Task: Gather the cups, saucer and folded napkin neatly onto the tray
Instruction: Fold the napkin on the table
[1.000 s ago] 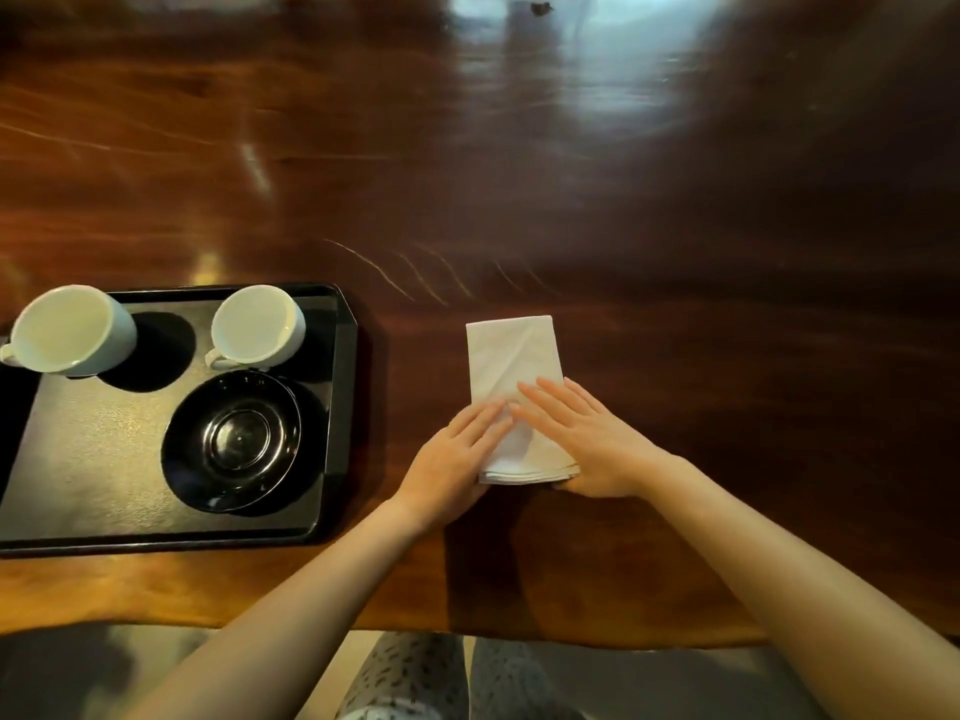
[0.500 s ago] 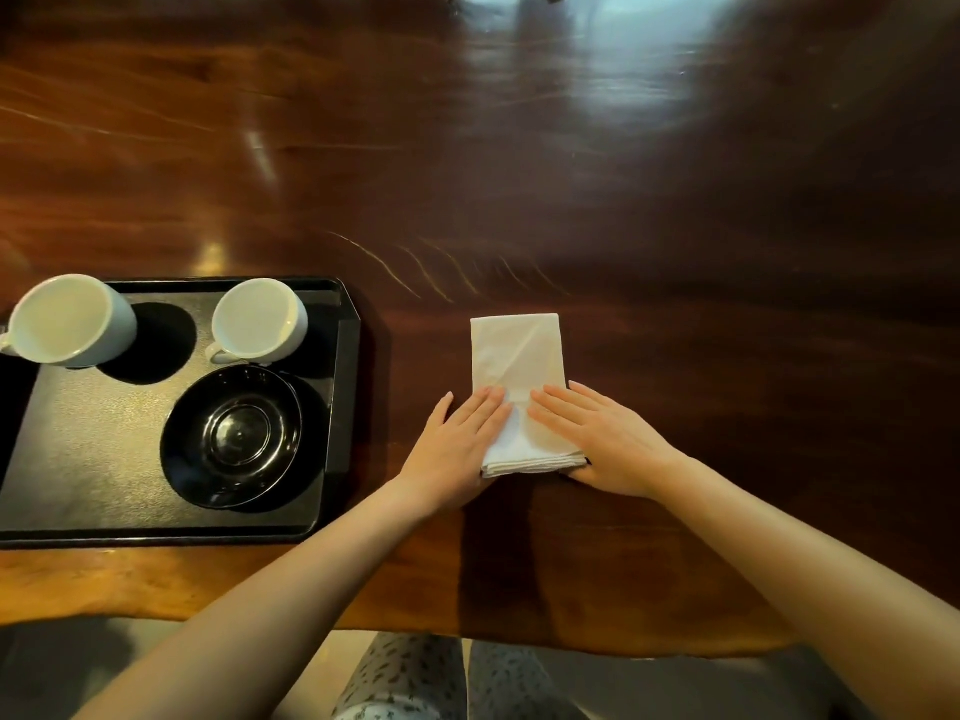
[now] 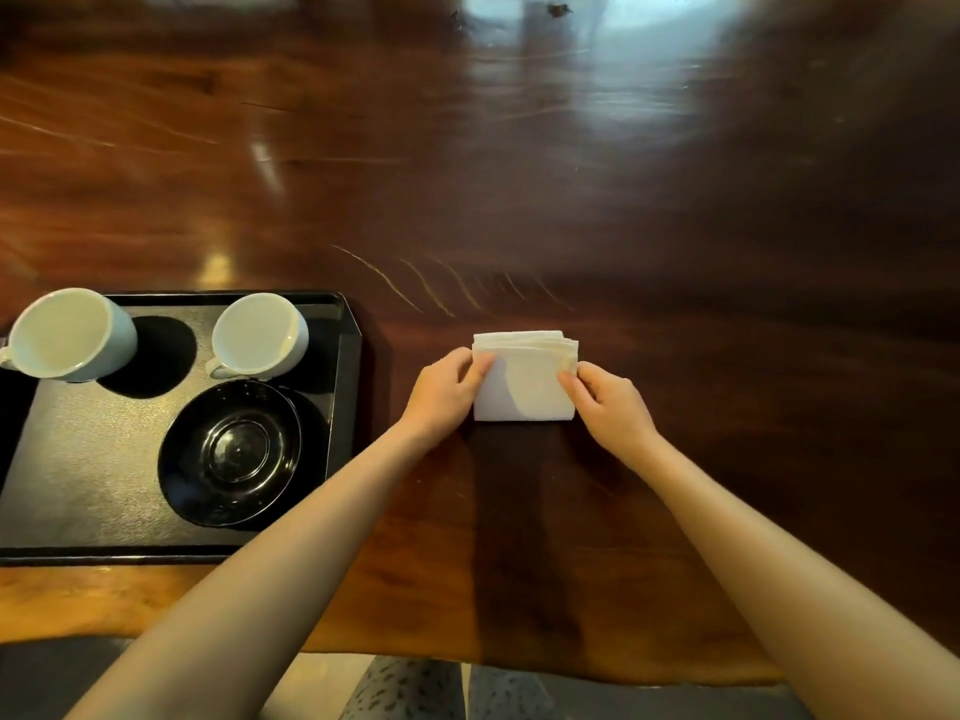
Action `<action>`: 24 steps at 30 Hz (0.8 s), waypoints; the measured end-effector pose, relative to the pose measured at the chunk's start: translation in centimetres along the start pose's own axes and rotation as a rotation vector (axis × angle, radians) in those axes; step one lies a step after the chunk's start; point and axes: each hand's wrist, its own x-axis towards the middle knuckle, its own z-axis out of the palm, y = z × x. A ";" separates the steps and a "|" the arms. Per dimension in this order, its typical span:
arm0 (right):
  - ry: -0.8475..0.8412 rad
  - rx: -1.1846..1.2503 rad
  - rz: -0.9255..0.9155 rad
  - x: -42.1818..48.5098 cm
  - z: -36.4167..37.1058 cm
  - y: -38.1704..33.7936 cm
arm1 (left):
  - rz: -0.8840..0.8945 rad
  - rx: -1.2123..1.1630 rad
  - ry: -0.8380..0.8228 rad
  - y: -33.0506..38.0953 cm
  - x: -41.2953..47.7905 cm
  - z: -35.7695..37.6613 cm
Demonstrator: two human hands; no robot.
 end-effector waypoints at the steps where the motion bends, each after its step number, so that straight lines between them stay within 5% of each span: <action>1: 0.051 0.009 0.021 0.0 0.5 0.0 | -0.019 -0.043 0.068 -0.1 0.4 0.4; 6: 0.289 0.019 0.085 0.1 2.7 -0.7 | -0.108 -0.080 0.226 0.1 1.3 2.4; 13: 0.428 -0.105 0.190 1.1 5.0 -1.4 | -0.199 0.235 0.379 0.6 1.7 4.5; 24: 0.608 -0.268 0.136 1.1 7.0 -0.7 | -0.014 0.361 0.474 -0.4 1.6 5.8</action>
